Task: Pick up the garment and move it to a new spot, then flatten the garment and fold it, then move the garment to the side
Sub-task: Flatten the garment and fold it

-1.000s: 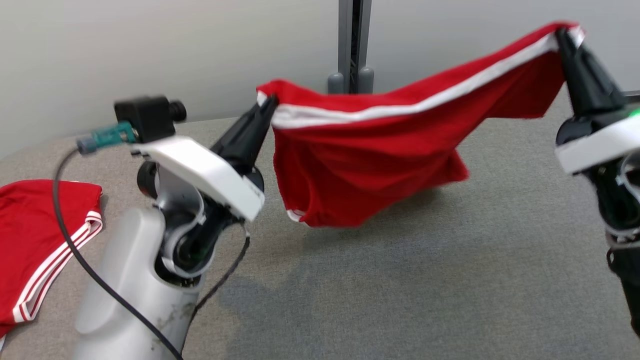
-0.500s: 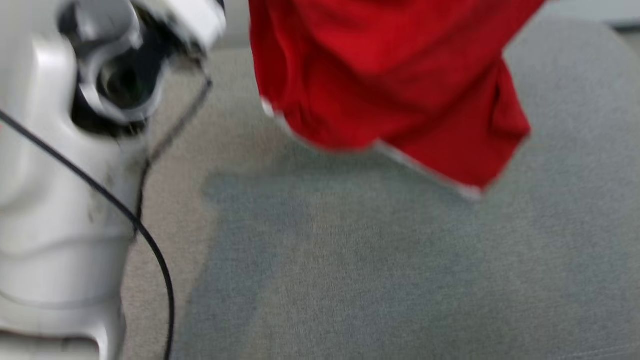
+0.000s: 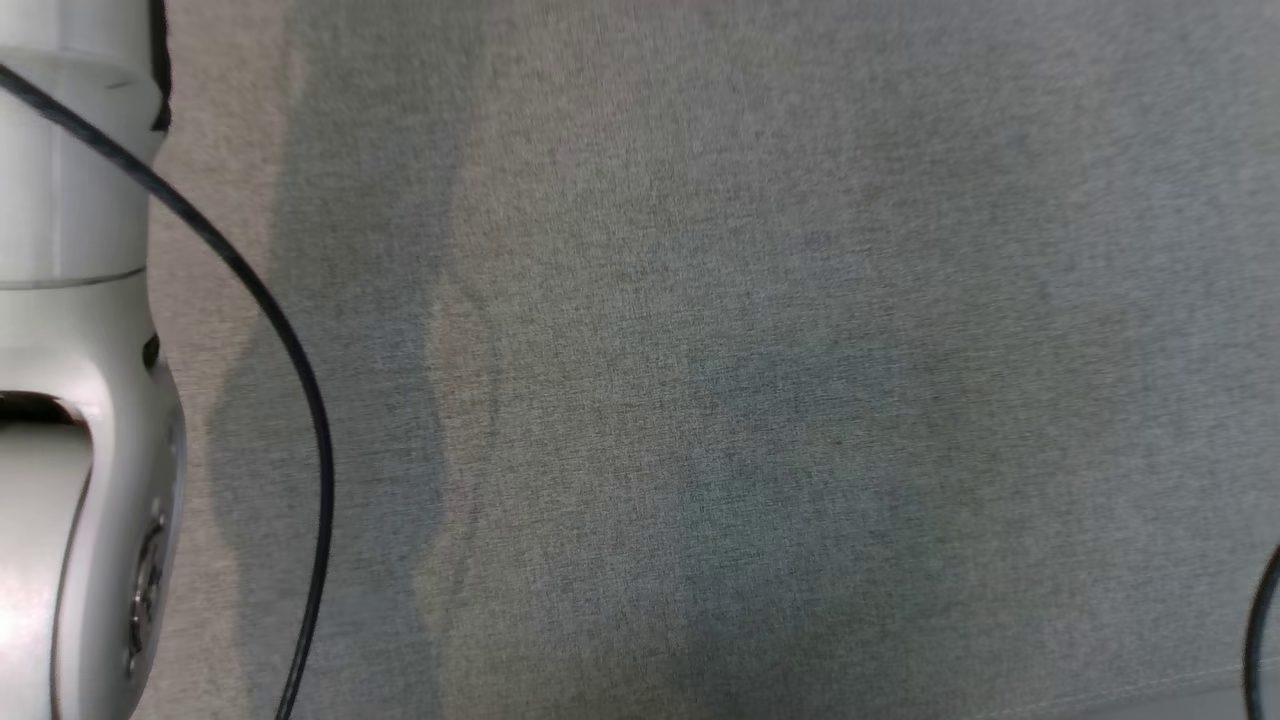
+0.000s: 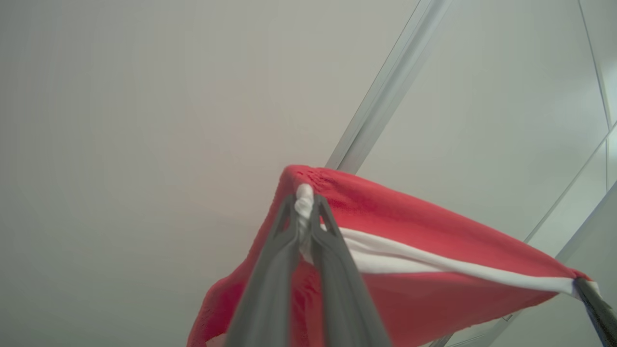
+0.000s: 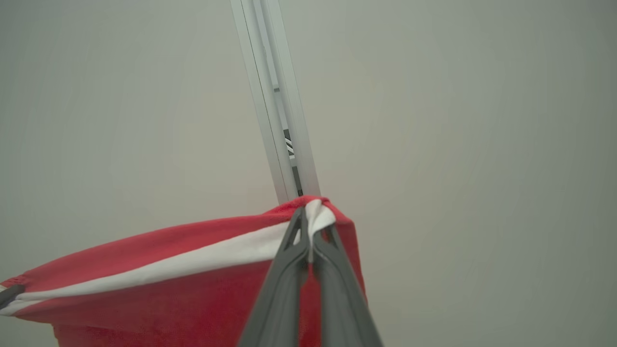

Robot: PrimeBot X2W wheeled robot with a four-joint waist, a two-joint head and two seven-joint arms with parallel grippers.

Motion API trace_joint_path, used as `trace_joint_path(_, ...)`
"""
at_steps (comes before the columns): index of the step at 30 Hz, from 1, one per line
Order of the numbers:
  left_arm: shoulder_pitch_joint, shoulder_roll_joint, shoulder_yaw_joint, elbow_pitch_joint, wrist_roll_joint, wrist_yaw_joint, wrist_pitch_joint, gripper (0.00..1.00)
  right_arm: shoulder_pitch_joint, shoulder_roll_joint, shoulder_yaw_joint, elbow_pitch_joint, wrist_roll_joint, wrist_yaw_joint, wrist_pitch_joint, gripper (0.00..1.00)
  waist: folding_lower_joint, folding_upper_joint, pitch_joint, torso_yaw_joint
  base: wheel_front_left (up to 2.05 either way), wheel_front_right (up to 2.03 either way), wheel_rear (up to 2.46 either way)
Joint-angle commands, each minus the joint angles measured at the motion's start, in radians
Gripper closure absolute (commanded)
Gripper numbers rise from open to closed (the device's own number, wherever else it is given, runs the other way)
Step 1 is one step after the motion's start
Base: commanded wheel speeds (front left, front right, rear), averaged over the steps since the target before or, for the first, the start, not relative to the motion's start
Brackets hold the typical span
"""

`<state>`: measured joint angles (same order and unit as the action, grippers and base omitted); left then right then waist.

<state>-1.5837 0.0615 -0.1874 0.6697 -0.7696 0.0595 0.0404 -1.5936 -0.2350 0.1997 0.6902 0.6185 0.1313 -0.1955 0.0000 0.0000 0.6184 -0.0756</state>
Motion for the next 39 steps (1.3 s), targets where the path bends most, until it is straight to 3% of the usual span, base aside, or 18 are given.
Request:
trace_joint_path(1, -0.011, 0.007, -0.007, 0.038, 0.016, -0.017, -0.035, 1.0, 0.018, 0.005, 0.009, 0.027, 0.025, -0.001, -0.018, 1.0, 0.0, 0.0, 0.063, -0.005, 0.0, 0.0, 0.0)
trace_joint_path(9, 0.067, -0.001, -0.095, 0.301, 0.066, -0.119, -0.164, 1.0, 0.164, 0.047, 0.163, 0.16, 0.147, -0.001, -0.053, 1.0, 0.0, 0.0, 0.1, 0.005, 0.0, 0.0, 0.0)
trace_joint_path(18, 0.194, -0.006, -0.179, 0.484, 0.073, -0.158, -0.142, 1.0, 0.317, -0.024, 0.339, 0.194, 0.263, -0.001, -0.043, 1.0, 0.0, 0.0, 0.035, 0.04, 0.0, 0.0, 0.0)
trace_joint_path(28, 0.319, -0.006, -0.309, 0.55, 0.122, -0.185, -0.044, 1.0, 0.419, -0.098, 0.489, 0.226, 0.341, -0.001, -0.005, 1.0, 0.0, 0.0, -0.059, 0.068, 0.0, 0.0, 0.0)
trace_joint_path(39, 0.428, 0.001, -0.427, 0.554, 0.182, -0.189, -0.078, 1.0, 0.504, -0.153, 0.641, 0.275, 0.402, -0.002, 0.063, 1.0, 0.0, 0.0, -0.149, 0.078, 0.0, 0.0, 0.0)
